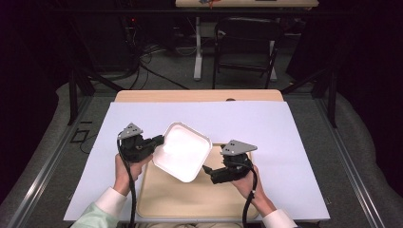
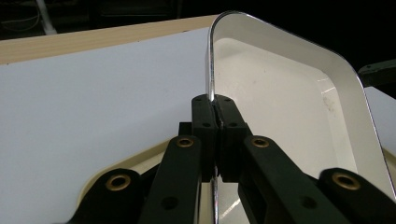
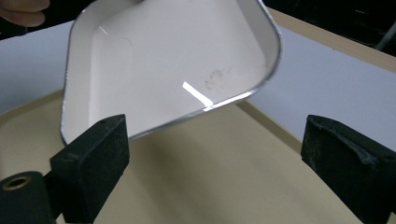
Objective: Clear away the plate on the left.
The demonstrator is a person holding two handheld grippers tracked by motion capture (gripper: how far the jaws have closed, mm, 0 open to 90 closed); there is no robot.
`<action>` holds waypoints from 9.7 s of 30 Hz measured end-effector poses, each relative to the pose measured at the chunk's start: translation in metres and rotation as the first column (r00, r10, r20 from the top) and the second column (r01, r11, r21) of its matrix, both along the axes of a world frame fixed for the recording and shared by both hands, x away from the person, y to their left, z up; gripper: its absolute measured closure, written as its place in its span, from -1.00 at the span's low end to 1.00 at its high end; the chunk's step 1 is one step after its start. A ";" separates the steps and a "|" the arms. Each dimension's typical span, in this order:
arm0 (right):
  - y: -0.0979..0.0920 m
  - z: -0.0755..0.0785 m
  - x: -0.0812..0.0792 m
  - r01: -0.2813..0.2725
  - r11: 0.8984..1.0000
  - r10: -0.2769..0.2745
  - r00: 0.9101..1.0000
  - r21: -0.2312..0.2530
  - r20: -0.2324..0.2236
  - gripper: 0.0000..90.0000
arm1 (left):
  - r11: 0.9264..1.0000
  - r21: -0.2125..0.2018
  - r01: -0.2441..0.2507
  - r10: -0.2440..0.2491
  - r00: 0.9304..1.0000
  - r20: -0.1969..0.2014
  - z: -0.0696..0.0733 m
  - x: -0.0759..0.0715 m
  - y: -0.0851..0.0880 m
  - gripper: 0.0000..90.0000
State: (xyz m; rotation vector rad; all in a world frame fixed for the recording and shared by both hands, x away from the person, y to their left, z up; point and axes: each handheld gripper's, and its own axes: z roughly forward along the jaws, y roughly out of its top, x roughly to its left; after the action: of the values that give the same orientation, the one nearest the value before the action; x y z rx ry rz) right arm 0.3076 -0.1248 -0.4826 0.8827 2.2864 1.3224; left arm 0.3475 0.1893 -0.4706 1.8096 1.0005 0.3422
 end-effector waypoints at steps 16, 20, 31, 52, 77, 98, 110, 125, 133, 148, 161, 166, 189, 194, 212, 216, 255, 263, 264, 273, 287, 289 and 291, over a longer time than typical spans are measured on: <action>0.016 -0.010 0.009 0.065 0.998 -0.064 0.995 0.004 -0.074 -0.05 | 0.999 -0.032 -0.013 0.014 1.000 0.021 -0.003 -0.005 -0.009 0.95; 0.014 -0.010 0.011 0.078 0.997 -0.078 0.993 -0.002 -0.089 0.18 | 0.999 -0.032 -0.007 0.008 1.000 0.014 -0.003 -0.008 -0.010 0.93; 0.005 -0.006 0.010 0.095 0.995 -0.095 0.991 -0.004 -0.096 0.44 | 1.000 -0.018 0.024 -0.024 1.000 -0.001 -0.006 -0.018 -0.013 0.90; -0.008 0.001 -0.004 0.082 0.996 -0.085 0.990 -0.031 -0.116 0.54 | 0.997 -0.020 0.077 -0.078 0.995 -0.068 -0.010 -0.031 -0.020 0.89; -0.017 -0.001 -0.009 0.053 0.996 -0.066 0.975 -0.068 -0.213 0.62 | 0.992 -0.029 0.122 -0.125 0.975 -0.186 -0.021 -0.040 -0.023 0.86; -0.017 -0.009 -0.007 0.030 0.993 -0.061 0.957 -0.112 -0.284 0.66 | 0.990 -0.045 0.136 -0.143 0.947 -0.286 -0.041 -0.044 -0.025 0.85; -0.016 -0.012 -0.006 0.010 0.992 -0.049 0.950 -0.128 -0.308 0.67 | 0.990 -0.047 0.135 -0.143 0.937 -0.318 -0.046 -0.048 -0.024 0.85; -0.013 -0.021 -0.003 -0.007 0.990 -0.042 0.938 -0.140 -0.345 0.68 | 0.991 -0.043 0.130 -0.136 0.926 -0.351 -0.055 -0.050 -0.023 0.83; -0.013 -0.024 0.000 -0.002 0.992 -0.042 0.939 -0.128 -0.342 0.67 | 0.991 -0.011 0.133 -0.129 0.936 -0.327 -0.056 -0.049 -0.024 0.81; -0.011 -0.033 0.006 0.007 0.990 -0.052 0.946 -0.142 -0.320 0.59 | 0.992 0.030 0.122 -0.108 0.948 -0.300 -0.061 -0.044 -0.024 0.78; -0.010 -0.039 0.013 0.015 0.988 -0.064 0.944 -0.153 -0.324 0.56 | 0.993 0.035 0.114 -0.098 0.946 -0.310 -0.065 -0.038 -0.024 0.75; -0.009 -0.041 0.016 0.017 0.987 -0.069 0.944 -0.159 -0.323 0.55 | 0.993 0.038 0.115 -0.098 0.944 -0.314 -0.066 -0.036 -0.024 0.73; -0.003 -0.048 0.022 0.044 0.977 -0.111 0.941 -0.210 -0.319 0.47 | 0.992 0.055 0.112 -0.087 0.936 -0.341 -0.071 -0.029 -0.023 0.72; -0.003 -0.050 0.023 0.051 0.976 -0.119 0.940 -0.214 -0.319 0.46 | 0.992 0.056 0.110 -0.084 0.935 -0.345 -0.073 -0.028 -0.023 0.71; 0.000 -0.057 0.026 0.063 0.973 -0.138 0.930 -0.224 -0.341 0.44 | 0.991 0.070 0.112 -0.079 0.925 -0.371 -0.079 -0.024 -0.024 0.66; -0.001 -0.058 0.027 0.059 0.972 -0.136 0.931 -0.228 -0.340 0.42 | 0.990 0.079 0.115 -0.077 0.923 -0.376 -0.080 -0.024 -0.025 0.64; -0.017 -0.010 0.004 0.081 0.986 -0.098 0.989 -0.144 -0.112 -0.87 | 0.980 0.062 0.188 -0.173 0.965 -0.198 -0.038 -0.034 -0.008 -0.64; -0.030 0.013 -0.014 0.103 0.988 -0.106 0.994 -0.112 -0.022 -1.00 | 0.982 0.067 0.179 -0.172 0.980 -0.098 -0.017 -0.043 0.013 -0.81; -0.035 0.018 -0.018 0.111 0.988 -0.111 0.994 -0.104 0.001 -1.00 | 0.982 0.072 0.173 -0.166 0.982 -0.095 -0.014 -0.045 0.017 -0.82; -0.062 0.029 -0.034 0.165 0.984 -0.162 0.985 -0.072 0.052 -1.00 | 0.984 0.117 0.133 -0.127 0.990 -0.056 -0.009 -0.057 0.033 -0.96; -0.104 0.010 -0.059 0.256 0.964 -0.254 0.966 -0.068 0.041 -1.00 | 0.986 0.149 0.074 -0.069 0.997 -0.040 -0.017 -0.078 0.069 -0.99; -0.109 0.005 -0.063 0.263 0.962 -0.262 0.965 -0.068 0.032 -1.00 | 0.985 0.159 0.064 -0.060 0.998 -0.032 -0.020 -0.080 0.073 -0.99; -0.113 0.000 -0.067 0.264 0.963 -0.262 0.964 -0.057 0.029 -1.00 | 0.984 0.166 0.058 -0.055 0.998 -0.024 -0.024 -0.081 0.077 -0.99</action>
State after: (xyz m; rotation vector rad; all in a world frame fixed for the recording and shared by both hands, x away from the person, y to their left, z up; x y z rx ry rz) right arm 0.2404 -0.2379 -0.4822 1.1020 2.0935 1.1352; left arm 0.2662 0.2667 -0.4941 1.9911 0.9551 0.3839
